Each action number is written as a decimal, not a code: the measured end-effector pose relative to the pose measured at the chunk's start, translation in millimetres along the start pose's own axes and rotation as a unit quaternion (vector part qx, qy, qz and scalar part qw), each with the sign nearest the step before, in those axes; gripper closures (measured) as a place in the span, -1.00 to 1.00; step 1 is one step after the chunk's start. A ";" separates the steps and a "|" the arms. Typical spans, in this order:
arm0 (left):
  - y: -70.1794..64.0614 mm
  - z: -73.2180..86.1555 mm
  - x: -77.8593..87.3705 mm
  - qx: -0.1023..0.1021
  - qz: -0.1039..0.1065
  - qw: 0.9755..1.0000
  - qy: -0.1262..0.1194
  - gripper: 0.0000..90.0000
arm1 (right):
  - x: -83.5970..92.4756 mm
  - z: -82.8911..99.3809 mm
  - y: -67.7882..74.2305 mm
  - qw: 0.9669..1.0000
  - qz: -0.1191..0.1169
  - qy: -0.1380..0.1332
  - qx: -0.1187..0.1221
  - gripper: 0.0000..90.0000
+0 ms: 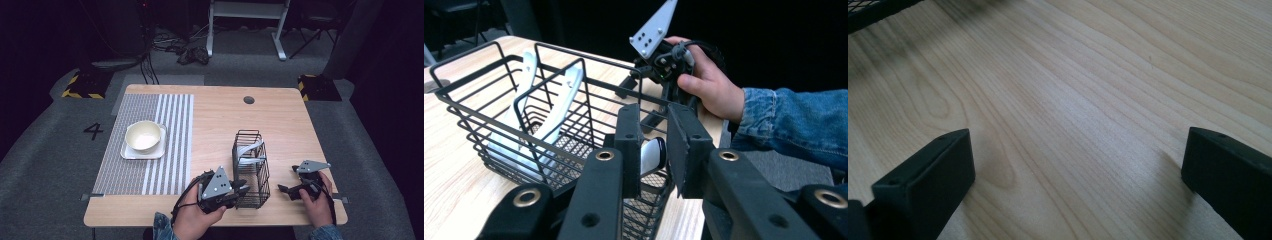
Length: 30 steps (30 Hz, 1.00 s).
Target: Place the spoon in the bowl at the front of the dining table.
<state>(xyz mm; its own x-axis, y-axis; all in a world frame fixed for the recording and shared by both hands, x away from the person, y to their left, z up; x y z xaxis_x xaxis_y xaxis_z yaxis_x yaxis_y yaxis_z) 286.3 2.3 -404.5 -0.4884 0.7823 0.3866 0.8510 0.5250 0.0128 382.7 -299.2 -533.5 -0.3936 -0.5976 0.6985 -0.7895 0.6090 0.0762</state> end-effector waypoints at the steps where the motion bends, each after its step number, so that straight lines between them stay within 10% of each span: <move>1: 0.0 0.0 0.0 0.000 0.000 1.000 0.000 0.68 | 0.0 0.0 0.0 1.000 0.000 0.000 0.000 -0.98; 19: 7.1 12.7 -26.1 -0.004 -0.001 1.000 0.015 0.67 | 0.1 0.1 0.1 1.000 0.000 0.001 0.000 -0.99; 30: 10.7 14.4 -29.2 -0.041 -0.028 0.999 0.010 0.79 | 0.1 0.1 0.0 1.000 0.000 0.001 0.000 -0.99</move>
<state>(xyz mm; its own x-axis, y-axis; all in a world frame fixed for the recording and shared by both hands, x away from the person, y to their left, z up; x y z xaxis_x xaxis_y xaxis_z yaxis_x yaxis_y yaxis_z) 306.9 -10.2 -428.9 -0.5330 0.7448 0.4015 0.8354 0.5384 0.1103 382.6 -299.3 -533.5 -0.3922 -0.5968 0.7000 -0.7898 0.6086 0.0764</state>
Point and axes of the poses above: each handheld gripper's, and its own axes: x roughly backward along the jaws, z roughly out of its underside, y roughly to its left, the point moved 4 cm from there along -x, roughly forward along the jaws, and after that the axes turned 7 degrees about -z, right-handed, at the moved point
